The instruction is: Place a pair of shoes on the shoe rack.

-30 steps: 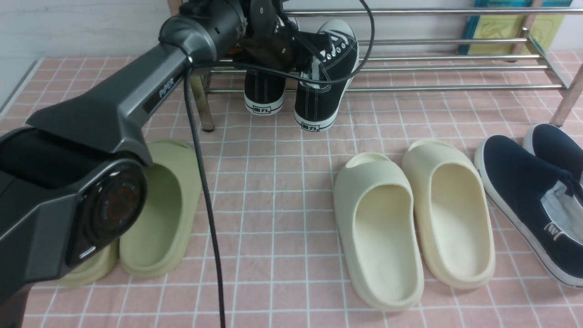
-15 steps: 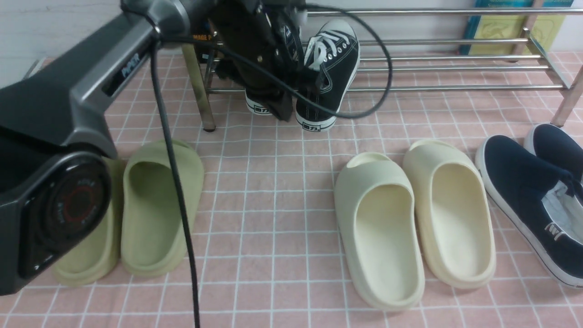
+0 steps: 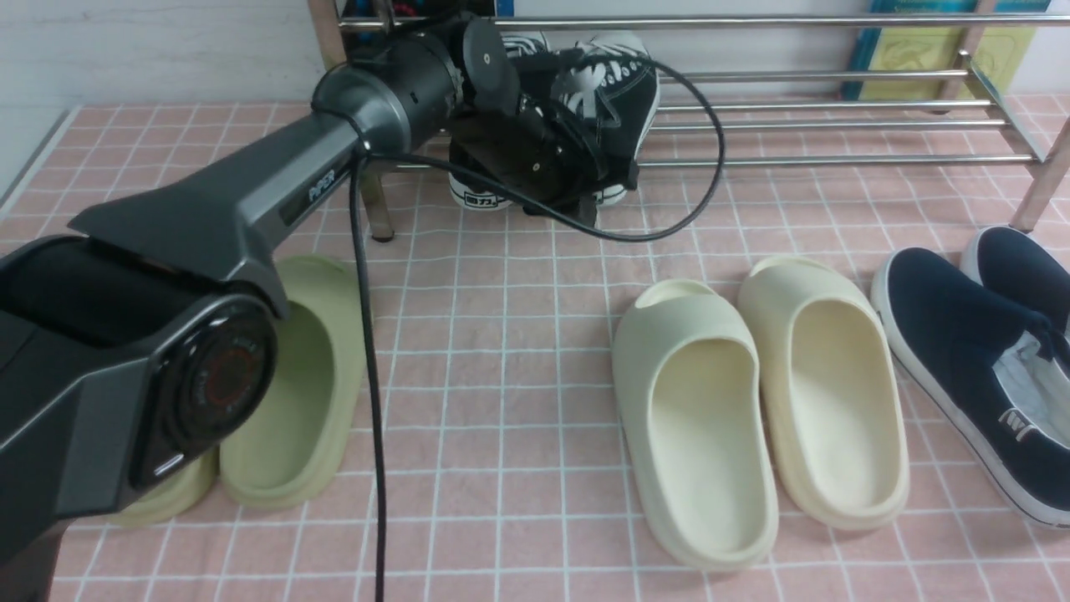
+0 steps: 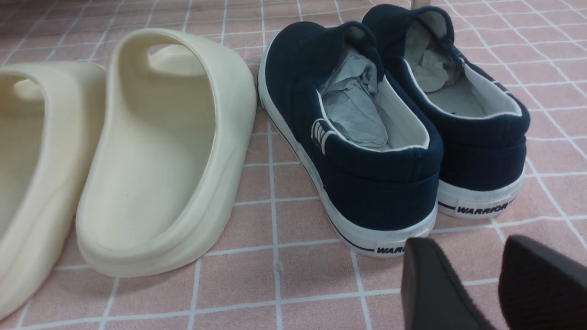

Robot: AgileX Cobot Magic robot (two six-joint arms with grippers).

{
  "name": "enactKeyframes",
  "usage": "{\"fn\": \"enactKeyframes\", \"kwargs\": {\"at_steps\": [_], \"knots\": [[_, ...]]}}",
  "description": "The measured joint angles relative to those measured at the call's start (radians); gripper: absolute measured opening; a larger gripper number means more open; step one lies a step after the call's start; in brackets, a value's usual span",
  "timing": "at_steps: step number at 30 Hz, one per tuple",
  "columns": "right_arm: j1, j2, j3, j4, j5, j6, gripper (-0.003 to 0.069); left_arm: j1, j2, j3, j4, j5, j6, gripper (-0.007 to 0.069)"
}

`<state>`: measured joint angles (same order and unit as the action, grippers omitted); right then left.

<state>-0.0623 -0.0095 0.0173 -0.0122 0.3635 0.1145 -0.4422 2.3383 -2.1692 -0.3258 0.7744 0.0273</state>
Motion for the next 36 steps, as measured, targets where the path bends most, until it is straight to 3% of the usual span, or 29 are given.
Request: {"fn": "enactKeyframes", "kwargs": {"at_steps": [8, 16, 22, 29, 36], "knots": [[0.000, 0.000, 0.000, 0.000, 0.000, 0.000, 0.0240, 0.000, -0.001, -0.004, 0.001, -0.018, -0.012, 0.0004], [0.000, 0.000, 0.000, -0.001, 0.000, 0.000, 0.0240, 0.000, -0.079, -0.037, 0.028, 0.222, 0.047, 0.0005], [0.000, 0.000, 0.000, -0.001, 0.000, 0.000, 0.0240, 0.000, -0.322, -0.038, 0.187, 0.433, 0.064, 0.0005], [0.000, 0.000, 0.000, -0.001, 0.000, 0.000, 0.0240, 0.000, -0.634, -0.007, 0.410, 0.461, 0.009, 0.0005], [0.000, 0.000, 0.000, -0.001, 0.000, 0.000, 0.0240, 0.000, -1.116, 0.449, 0.575, 0.460, -0.134, 0.0005]]}}
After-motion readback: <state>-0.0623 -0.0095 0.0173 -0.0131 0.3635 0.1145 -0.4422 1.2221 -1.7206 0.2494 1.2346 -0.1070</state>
